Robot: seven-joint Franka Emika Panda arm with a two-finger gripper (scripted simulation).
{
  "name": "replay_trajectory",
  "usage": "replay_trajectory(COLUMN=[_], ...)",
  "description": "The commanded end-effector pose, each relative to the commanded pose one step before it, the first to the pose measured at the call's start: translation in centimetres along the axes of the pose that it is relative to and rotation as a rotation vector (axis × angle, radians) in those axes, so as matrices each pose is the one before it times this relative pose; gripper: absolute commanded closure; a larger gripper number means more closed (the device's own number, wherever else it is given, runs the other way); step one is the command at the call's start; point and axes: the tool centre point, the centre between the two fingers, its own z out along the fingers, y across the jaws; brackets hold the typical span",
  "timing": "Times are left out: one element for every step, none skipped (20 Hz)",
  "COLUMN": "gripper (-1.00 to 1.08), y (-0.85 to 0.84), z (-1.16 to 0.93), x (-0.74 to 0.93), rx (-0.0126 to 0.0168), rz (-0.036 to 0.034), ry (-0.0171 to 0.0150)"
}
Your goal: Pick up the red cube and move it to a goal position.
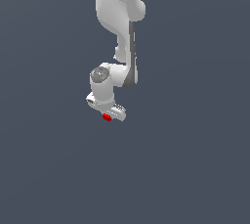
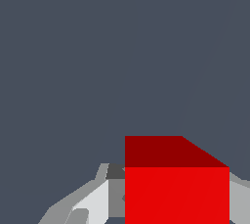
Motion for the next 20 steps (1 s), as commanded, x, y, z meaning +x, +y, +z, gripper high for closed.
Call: replay_trajectory(gripper=[1.08,1.08,1.08,1.08,1.08,1.08,1.08,1.08,1.08,1.08,1.08,1.08,1.08,1.08,1.08,1.08,1.08,1.08,1.08,1.08], y=[0.03,0.0,0.0,0.0,0.0,0.0,-0.024,-0.035,-0.107,-0.18,-0.252,-0.325,-0.398,-0.471,-0.543,-0.616,-0.687,-0.754,-0.722,-0.649], z=[0.04,0.0,0.0,0.0,0.0,0.0,-0.034,-0.015,-0.045,-0.075,-0.105,-0.135,-0.165,-0.194,-0.224,-0.254,-0.283,-0.311,-0.298,-0.268], x=[0.008,0.0,0.0,0.0,0.0,0.0,0.0,-0.015,-0.044,-0.072,-0.098,-0.122,-0.144,-0.166,-0.187,-0.209,-0.231,-0.252,-0.241,-0.216], rx=[-0.00002,0.0,0.0,0.0,0.0,0.0,0.00023,0.0,0.0,0.0,0.0,0.0,0.0,0.0,0.0,0.0,0.0,0.0,0.0,0.0], rz=[0.0011,0.0,0.0,0.0,0.0,0.0,-0.0004,0.0,0.0,0.0,0.0,0.0,0.0,0.0,0.0,0.0,0.0,0.0,0.0,0.0], ry=[0.00012,0.0,0.0,0.0,0.0,0.0,0.00017,0.0,0.0,0.0,0.0,0.0,0.0,0.0,0.0,0.0,0.0,0.0,0.0,0.0])
